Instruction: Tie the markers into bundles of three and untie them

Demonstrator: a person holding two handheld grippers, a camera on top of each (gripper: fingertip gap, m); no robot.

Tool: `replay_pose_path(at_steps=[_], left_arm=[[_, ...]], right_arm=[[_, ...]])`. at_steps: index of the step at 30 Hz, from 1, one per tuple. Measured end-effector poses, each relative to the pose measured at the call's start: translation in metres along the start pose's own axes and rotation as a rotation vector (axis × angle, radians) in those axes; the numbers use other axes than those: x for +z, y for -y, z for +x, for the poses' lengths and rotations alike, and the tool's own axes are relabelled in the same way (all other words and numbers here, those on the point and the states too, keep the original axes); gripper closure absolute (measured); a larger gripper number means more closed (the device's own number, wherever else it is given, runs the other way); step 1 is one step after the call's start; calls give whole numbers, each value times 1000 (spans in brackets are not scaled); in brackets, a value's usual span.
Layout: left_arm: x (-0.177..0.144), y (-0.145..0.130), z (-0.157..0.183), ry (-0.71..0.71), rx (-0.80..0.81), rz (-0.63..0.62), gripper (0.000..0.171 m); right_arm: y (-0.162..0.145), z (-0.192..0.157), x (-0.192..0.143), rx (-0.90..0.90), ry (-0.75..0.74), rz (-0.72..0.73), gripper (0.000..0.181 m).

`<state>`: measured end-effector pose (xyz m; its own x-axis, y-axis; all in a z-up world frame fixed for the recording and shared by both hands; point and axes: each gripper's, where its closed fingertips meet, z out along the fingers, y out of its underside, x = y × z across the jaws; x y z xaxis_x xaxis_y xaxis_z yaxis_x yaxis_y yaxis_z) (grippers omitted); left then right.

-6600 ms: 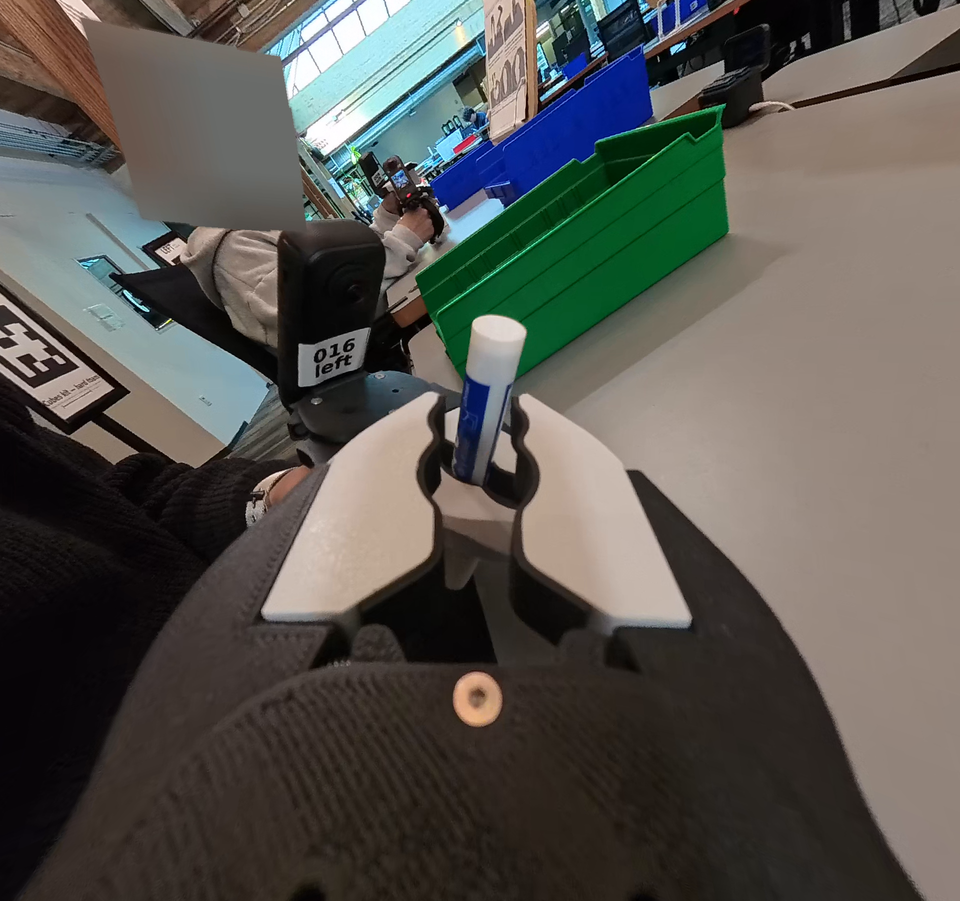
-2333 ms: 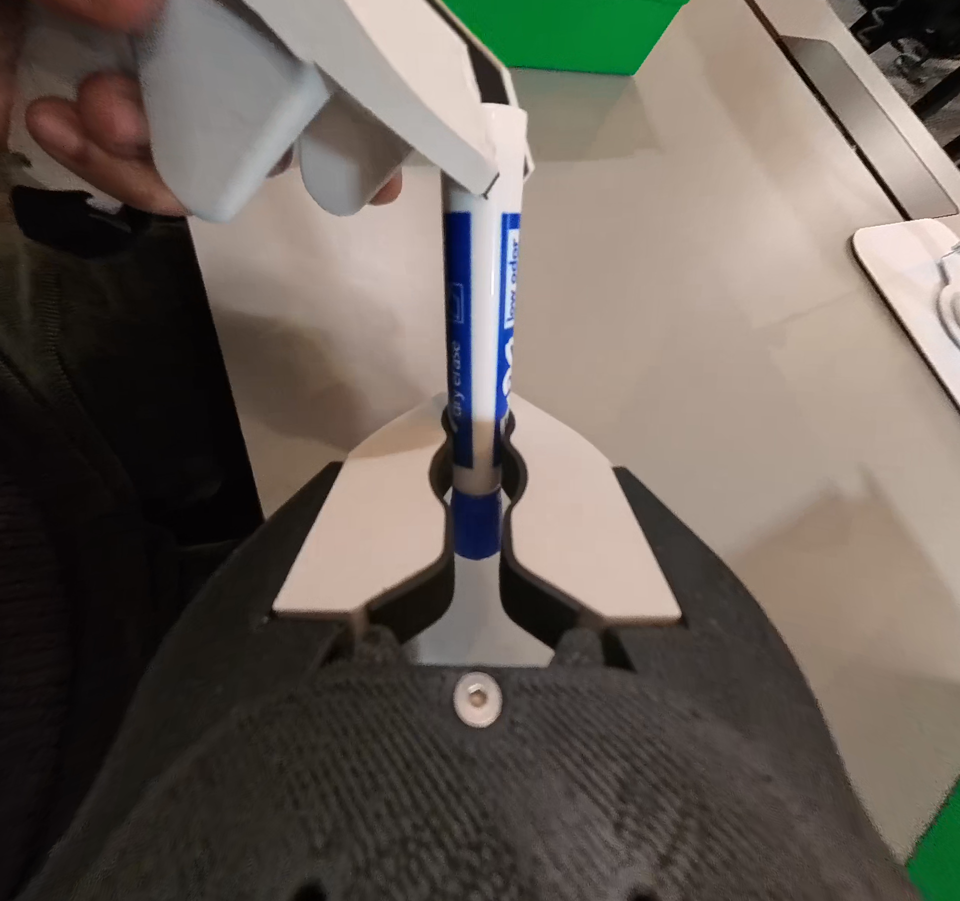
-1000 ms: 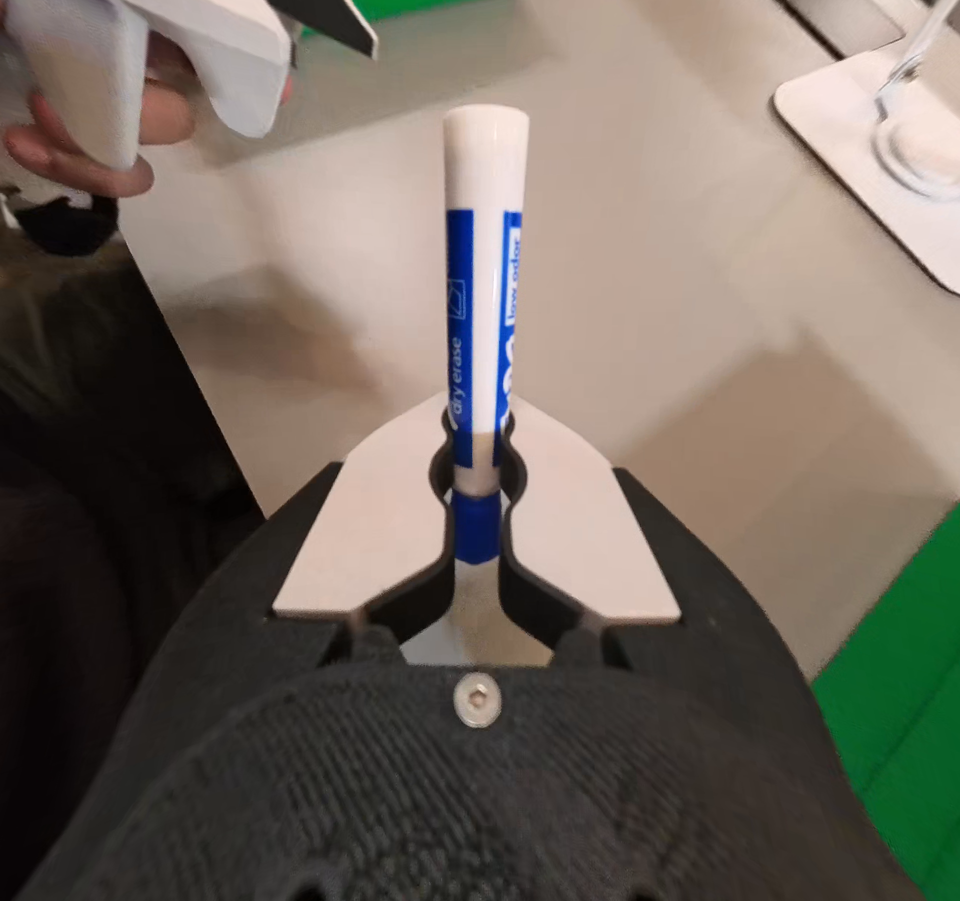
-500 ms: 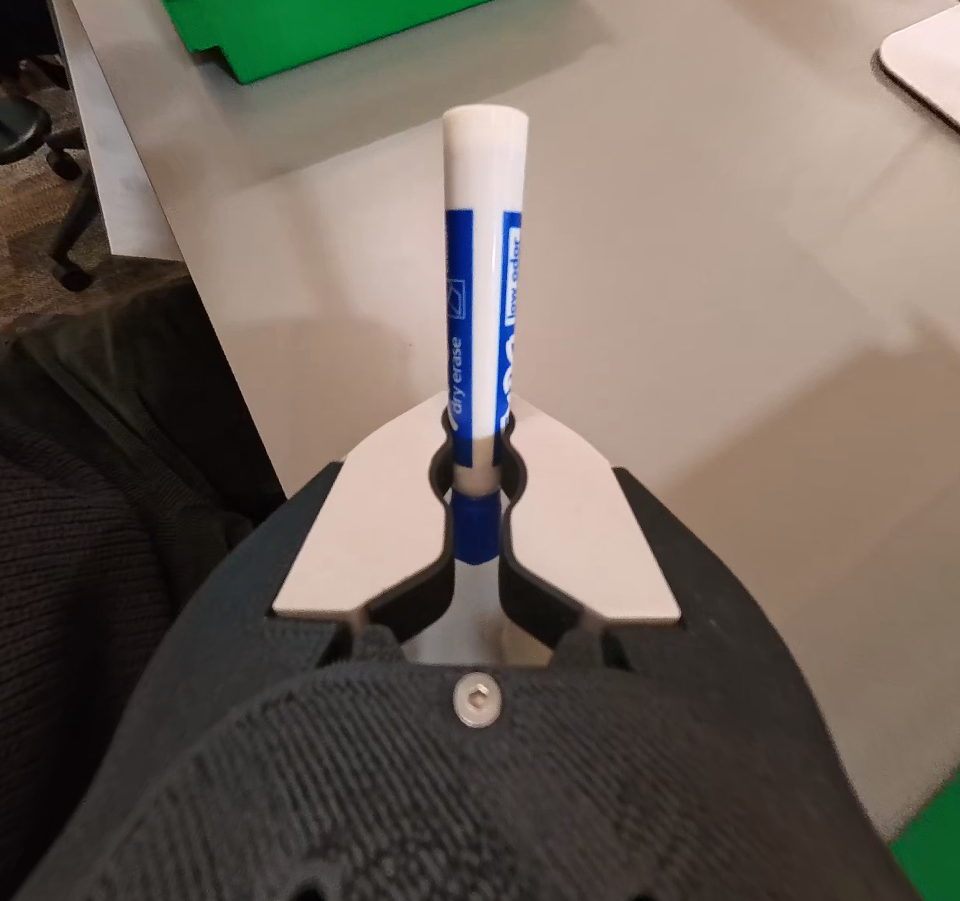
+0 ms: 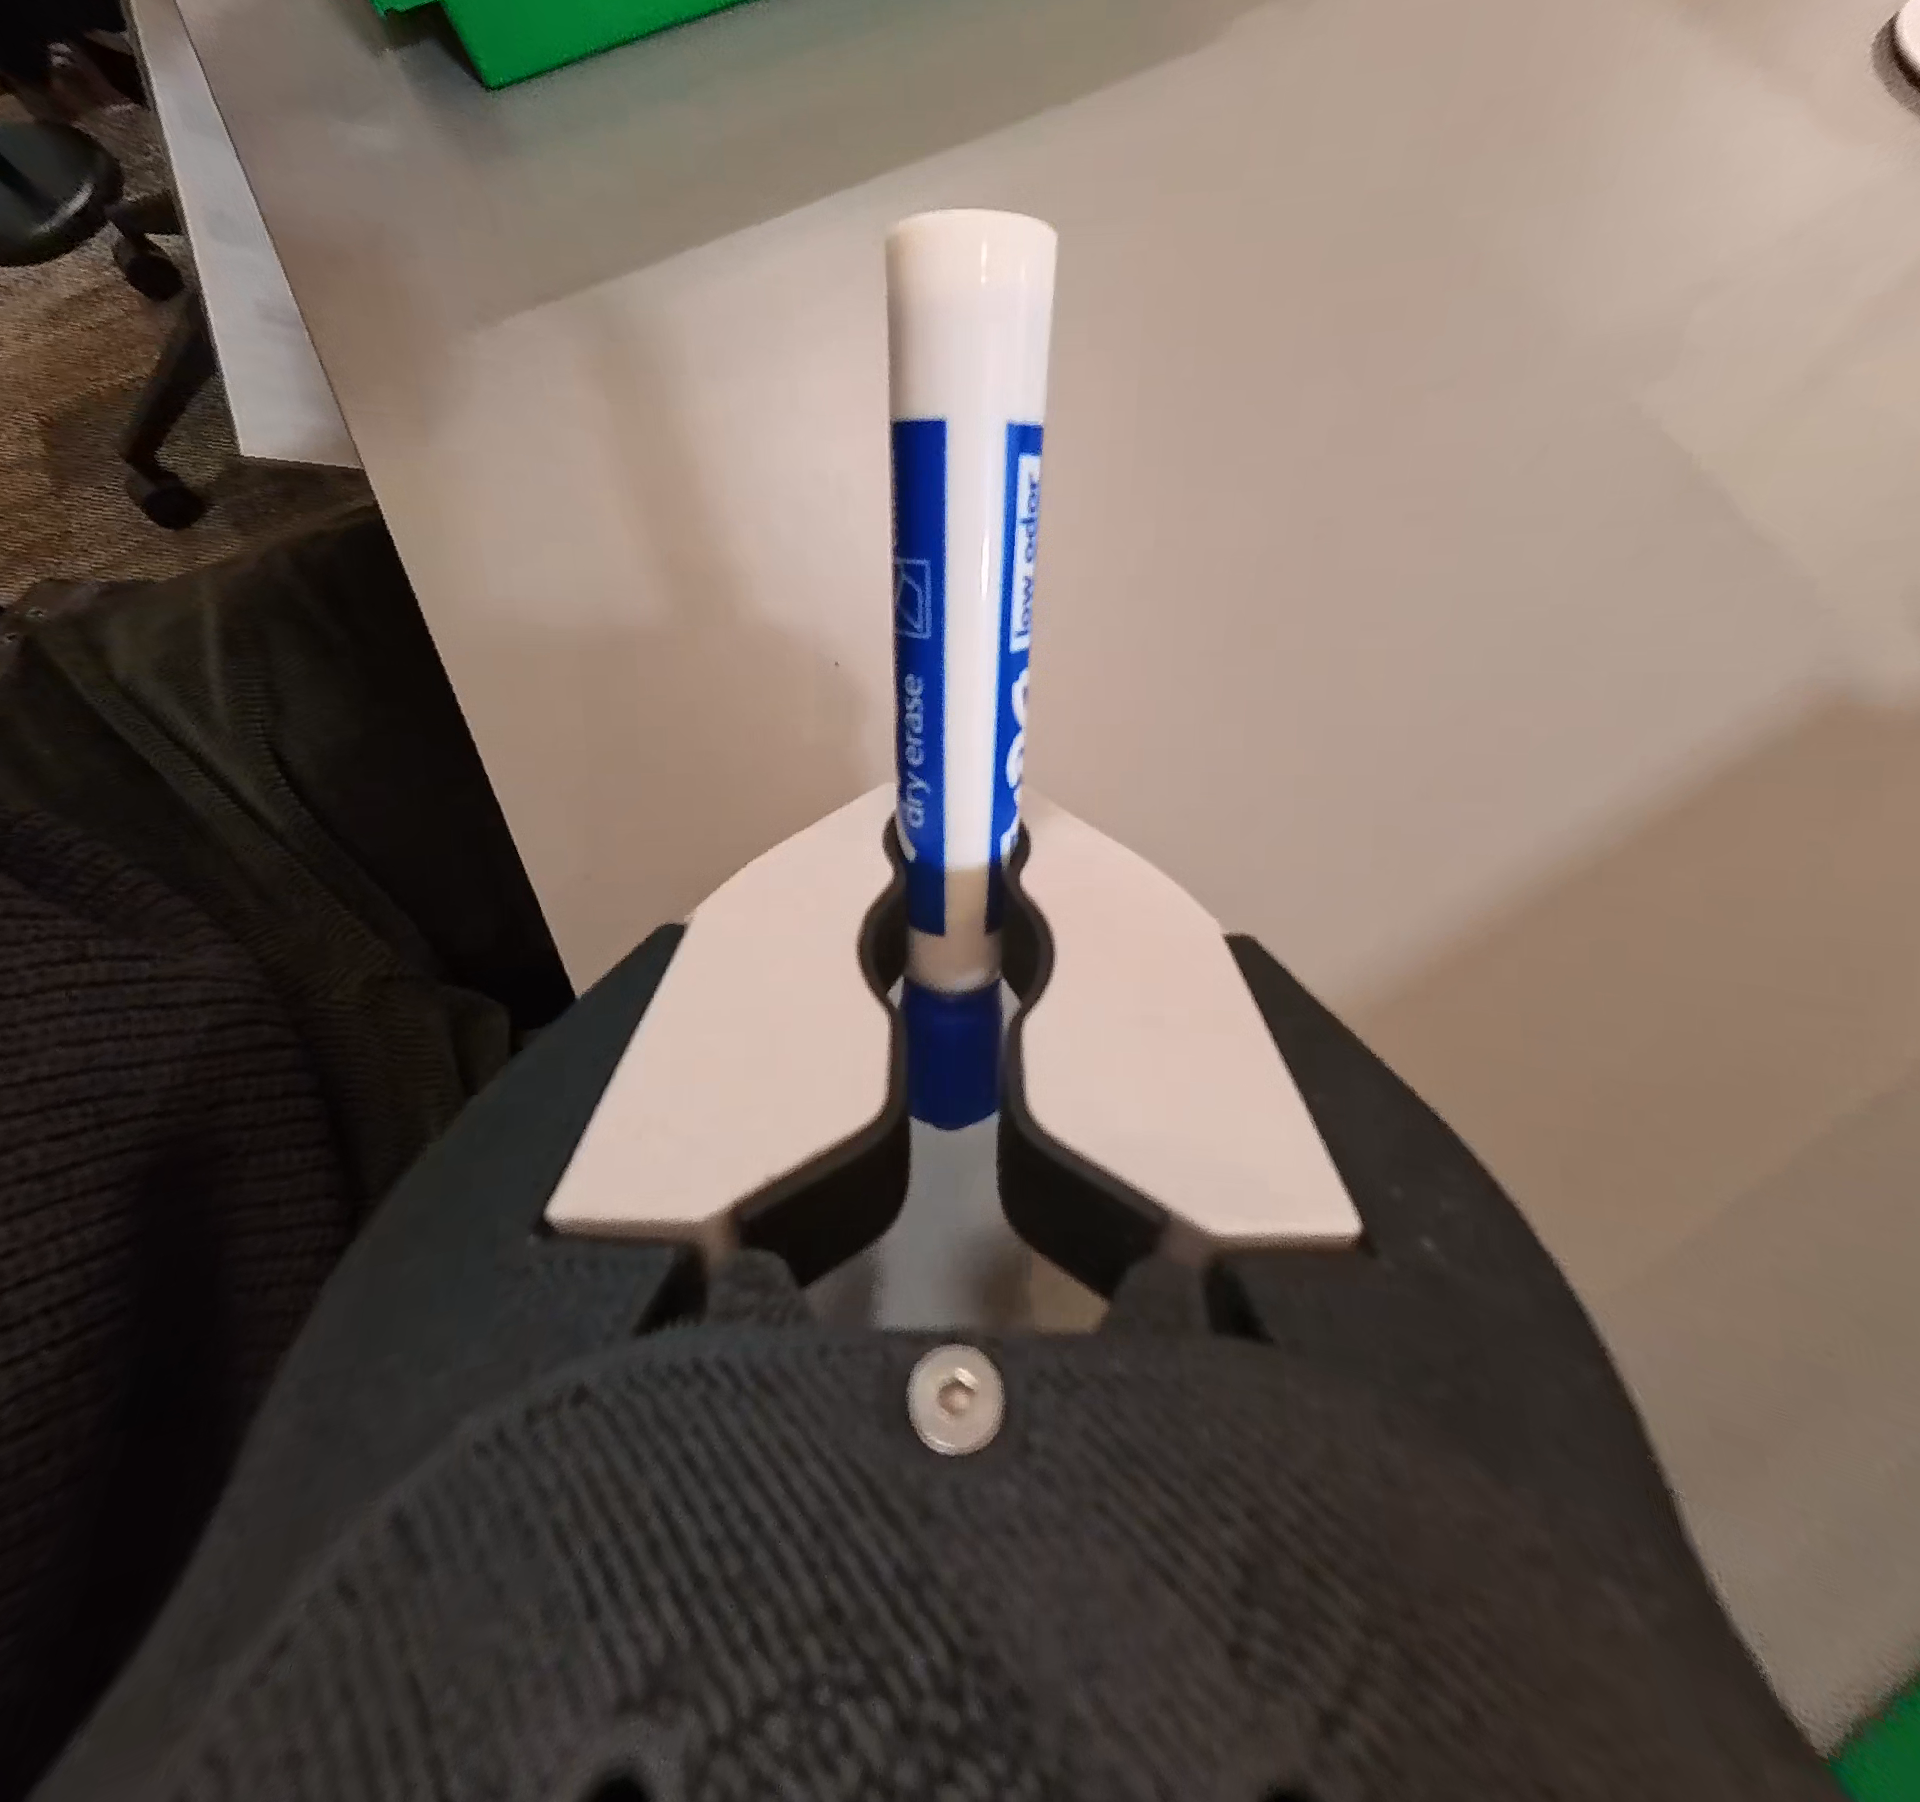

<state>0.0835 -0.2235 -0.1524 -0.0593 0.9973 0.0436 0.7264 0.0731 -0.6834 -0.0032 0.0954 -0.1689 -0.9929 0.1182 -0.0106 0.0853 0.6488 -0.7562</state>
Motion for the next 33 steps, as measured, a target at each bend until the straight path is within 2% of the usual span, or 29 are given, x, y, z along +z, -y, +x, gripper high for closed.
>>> replay_pose_path(at_steps=[2,4,7,9,12,14,20,27,30,32,33], left_arm=[[5,12,-3,38,72,7,120],[14,29,-5,41,73,17,132],[34,44,13,-133,-55,-31,135],[50,43,17,-186,-122,-101,141],[70,36,3,-91,-85,-148,149],[77,27,-1,-67,-82,-227,146],[78,11,-20,38,-19,-318,134],[77,8,-31,104,33,-333,133],[75,12,-32,93,27,-305,137],[70,21,-32,65,-9,-236,153],[65,26,-35,60,-23,-206,154]], right_arm=[[0,0,0,6,6,3,168],[0,-1,2,7,9,2,168],[-1,-1,4,6,10,-8,168],[-2,-1,6,2,3,-16,168],[-2,-1,7,-6,-12,-19,168],[-2,0,9,-8,-19,-23,168],[-7,1,11,-20,-29,-43,168],[-5,0,8,-33,-31,-38,167],[-4,-1,7,-42,-31,-35,168],[-3,-1,6,-50,-36,-30,168],[-2,-1,5,-52,-39,-28,168]])
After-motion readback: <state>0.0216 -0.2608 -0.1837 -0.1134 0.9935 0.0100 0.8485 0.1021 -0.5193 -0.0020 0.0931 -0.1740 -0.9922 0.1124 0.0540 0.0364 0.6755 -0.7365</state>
